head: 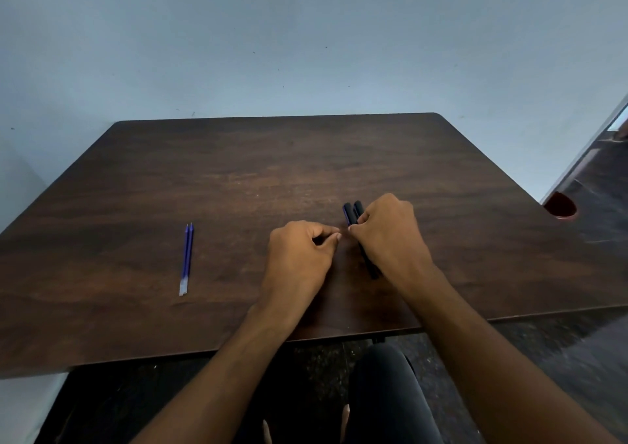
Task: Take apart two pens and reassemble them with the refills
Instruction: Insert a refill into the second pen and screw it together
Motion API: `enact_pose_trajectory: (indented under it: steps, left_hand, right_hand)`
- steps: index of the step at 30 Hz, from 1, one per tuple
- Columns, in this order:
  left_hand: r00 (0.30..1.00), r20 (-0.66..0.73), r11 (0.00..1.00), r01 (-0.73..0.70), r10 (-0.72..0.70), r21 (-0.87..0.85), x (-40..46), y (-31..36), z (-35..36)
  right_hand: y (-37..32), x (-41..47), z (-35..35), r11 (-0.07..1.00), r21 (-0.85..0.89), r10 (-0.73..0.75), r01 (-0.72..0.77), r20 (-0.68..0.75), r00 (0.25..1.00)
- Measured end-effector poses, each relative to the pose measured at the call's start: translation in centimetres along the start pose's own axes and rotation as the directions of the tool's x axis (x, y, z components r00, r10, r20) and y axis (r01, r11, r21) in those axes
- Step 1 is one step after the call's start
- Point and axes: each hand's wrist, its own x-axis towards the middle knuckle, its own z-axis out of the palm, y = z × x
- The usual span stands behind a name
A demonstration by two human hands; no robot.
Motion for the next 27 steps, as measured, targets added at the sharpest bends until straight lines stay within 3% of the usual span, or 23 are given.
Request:
enact_pose_trajectory:
  steps: [9,16,27]
  left_hand:
    - [1.000,0.004,1.000,0.004,-0.004,0.012,0.4,-0.1,0.0]
    - [1.000,-0.003,1.000,0.015,-0.015,0.006,0.7,-0.5,-0.2]
    - [0.999,-0.027,0.999,0.021,-0.020,0.030,1.3,-1.2,-0.1]
  right_hand:
    - [0.4,-0.1,1.3,0.993,-0.119,-0.020,0.015,-0.041,0.999]
    - [0.6,-0.8,1.2,0.980,-0.174,-0.121,0.095,-0.144,0.982]
    - [0.6,0.0,1.6,0.991,-0.131,0.004,-0.014,-0.078,0.997]
